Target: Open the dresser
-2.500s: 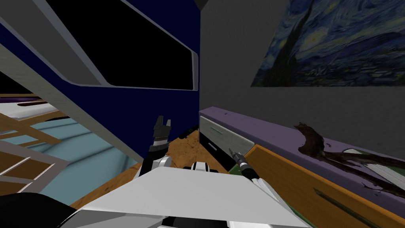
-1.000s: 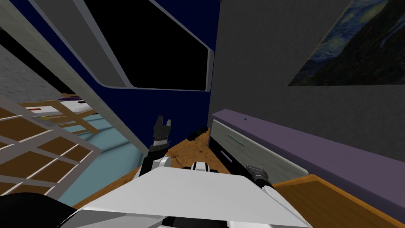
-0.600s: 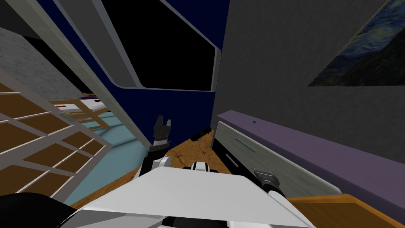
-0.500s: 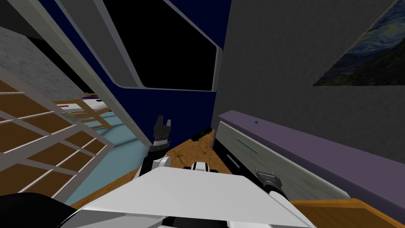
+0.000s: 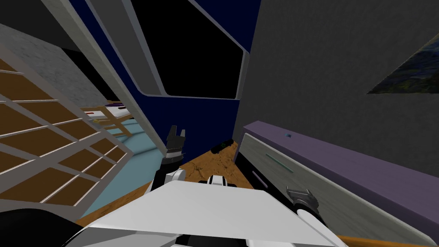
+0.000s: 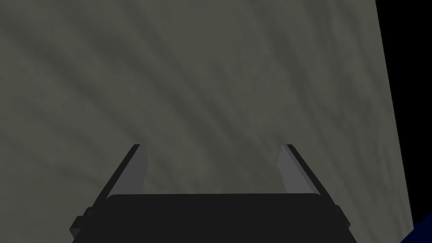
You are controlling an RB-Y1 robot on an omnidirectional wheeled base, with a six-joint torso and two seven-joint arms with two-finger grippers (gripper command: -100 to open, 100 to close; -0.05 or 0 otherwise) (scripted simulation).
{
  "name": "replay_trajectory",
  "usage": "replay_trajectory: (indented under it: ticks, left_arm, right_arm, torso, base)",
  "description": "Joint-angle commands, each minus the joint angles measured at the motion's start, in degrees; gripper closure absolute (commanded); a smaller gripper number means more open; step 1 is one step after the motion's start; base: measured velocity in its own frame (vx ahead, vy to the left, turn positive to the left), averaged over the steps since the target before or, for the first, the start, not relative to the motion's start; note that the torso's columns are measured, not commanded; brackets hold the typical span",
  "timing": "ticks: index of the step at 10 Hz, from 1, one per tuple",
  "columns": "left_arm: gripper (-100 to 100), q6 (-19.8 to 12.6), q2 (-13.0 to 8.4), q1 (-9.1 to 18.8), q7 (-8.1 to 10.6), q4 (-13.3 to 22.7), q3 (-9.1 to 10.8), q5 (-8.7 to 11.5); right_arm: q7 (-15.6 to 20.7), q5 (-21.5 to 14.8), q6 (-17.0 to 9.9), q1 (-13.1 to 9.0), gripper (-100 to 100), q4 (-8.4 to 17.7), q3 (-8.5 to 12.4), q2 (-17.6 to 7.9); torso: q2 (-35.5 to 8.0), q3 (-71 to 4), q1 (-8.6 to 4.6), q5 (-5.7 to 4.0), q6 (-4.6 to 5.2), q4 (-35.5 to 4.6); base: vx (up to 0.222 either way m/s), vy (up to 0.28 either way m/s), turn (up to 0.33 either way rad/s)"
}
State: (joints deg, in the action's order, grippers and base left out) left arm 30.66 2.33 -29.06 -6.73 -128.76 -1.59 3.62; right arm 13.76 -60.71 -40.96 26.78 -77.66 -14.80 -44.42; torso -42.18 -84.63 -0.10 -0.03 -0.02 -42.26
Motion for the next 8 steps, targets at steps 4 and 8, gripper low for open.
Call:
replay_trajectory:
  ticks: [4, 8]
  left_arm:
    - [0, 0.0, 0.01, 0.0, 0.0, 0.0, -0.01, 0.0]
    - [0, 0.0, -0.01, 0.0, 0.0, 0.0, 0.01, 0.0]
  right_arm:
    - [0.65, -4.36, -8.92, -0.47, -100, 6.13, -2.26, -6.05]
    - [1.01, -6.48, -12.65, -0.73, -100, 8.69, -3.26, -8.81]
  torso:
    - [-0.12, 0.07, 0.23, 0.07, 0.02, -0.03]
    - [-0.05, -0.03, 0.46, 0.36, -0.4, -0.15]
  base:
    - [0.04, 0.168, 0.163]
    - [0.039, 0.092, 0.078]
